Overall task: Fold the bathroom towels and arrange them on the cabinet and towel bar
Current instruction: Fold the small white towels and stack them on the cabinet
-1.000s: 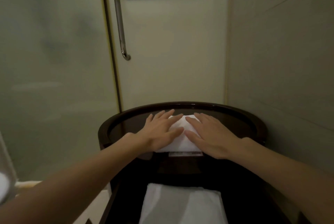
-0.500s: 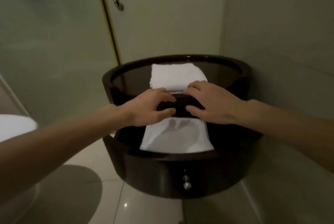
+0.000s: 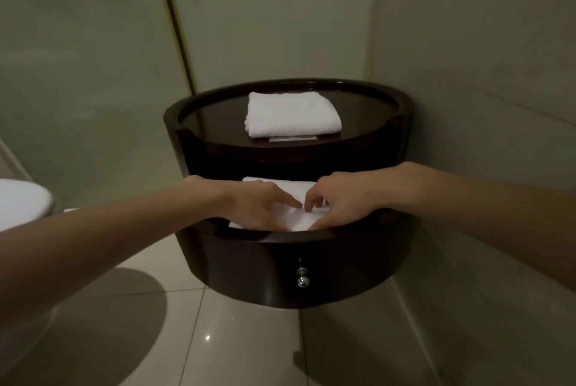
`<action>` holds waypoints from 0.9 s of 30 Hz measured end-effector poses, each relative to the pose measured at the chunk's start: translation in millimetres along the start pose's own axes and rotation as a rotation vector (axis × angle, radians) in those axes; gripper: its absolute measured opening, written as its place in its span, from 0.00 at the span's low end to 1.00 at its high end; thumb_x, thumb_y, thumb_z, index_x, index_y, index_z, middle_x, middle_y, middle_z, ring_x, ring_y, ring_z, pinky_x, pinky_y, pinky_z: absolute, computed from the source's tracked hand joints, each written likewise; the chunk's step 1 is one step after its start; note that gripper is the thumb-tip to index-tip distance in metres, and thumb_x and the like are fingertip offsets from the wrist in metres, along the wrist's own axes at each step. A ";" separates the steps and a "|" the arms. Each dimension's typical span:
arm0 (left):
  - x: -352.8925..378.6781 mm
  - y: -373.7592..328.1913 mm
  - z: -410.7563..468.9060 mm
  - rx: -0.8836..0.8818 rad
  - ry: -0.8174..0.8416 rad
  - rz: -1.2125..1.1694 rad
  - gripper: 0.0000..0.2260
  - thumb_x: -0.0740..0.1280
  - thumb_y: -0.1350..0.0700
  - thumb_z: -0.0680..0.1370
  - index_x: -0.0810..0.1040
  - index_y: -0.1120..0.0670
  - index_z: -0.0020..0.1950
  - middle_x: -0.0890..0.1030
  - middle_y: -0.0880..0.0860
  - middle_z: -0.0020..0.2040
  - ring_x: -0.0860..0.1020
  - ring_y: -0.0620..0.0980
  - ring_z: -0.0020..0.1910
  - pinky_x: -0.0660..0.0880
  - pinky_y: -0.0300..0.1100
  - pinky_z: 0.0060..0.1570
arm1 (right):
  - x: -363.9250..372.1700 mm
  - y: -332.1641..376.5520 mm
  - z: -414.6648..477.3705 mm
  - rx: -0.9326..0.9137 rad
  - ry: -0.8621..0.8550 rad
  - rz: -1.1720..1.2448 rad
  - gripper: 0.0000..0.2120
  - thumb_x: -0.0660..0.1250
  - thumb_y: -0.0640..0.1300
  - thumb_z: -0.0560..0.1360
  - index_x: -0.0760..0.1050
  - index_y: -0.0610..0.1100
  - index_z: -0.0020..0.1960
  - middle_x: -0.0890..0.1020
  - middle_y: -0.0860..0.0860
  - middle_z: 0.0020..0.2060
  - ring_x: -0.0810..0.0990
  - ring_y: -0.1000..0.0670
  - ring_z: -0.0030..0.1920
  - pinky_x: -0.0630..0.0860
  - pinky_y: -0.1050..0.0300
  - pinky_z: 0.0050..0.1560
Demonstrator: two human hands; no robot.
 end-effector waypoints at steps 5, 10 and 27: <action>10.8 0.4 15.2 -0.032 0.149 0.211 0.34 0.65 0.51 0.76 0.50 0.40 0.77 0.58 0.49 0.77 0.61 0.53 0.73 0.58 0.48 0.70 | 2.4 5.1 8.6 0.053 0.134 -0.074 0.25 0.65 0.53 0.77 0.65 0.51 0.72 0.71 0.51 0.66 0.72 0.48 0.62 0.69 0.56 0.60; -7.8 -12.5 11.5 0.134 -0.085 0.173 0.23 0.67 0.46 0.72 0.72 0.46 0.66 0.80 0.48 0.57 0.77 0.46 0.50 0.73 0.38 0.49 | -3.1 7.7 14.3 0.054 0.083 0.017 0.22 0.66 0.55 0.73 0.71 0.48 0.65 0.77 0.53 0.51 0.75 0.55 0.44 0.70 0.60 0.39; -65.5 17.6 -14.0 0.030 -0.335 0.026 0.41 0.72 0.34 0.59 0.61 0.41 0.69 0.74 0.43 0.60 0.75 0.46 0.55 0.75 0.43 0.53 | -76.9 -10.8 4.2 -0.011 -0.405 0.121 0.13 0.72 0.51 0.66 0.77 0.45 0.46 0.78 0.52 0.39 0.78 0.49 0.40 0.77 0.51 0.39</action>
Point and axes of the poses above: each hand's wrist, its own z-axis towards the middle knuckle, its own x-axis out of the palm, y = z × x, the point moved 7 cm from there along z, towards the middle knuckle
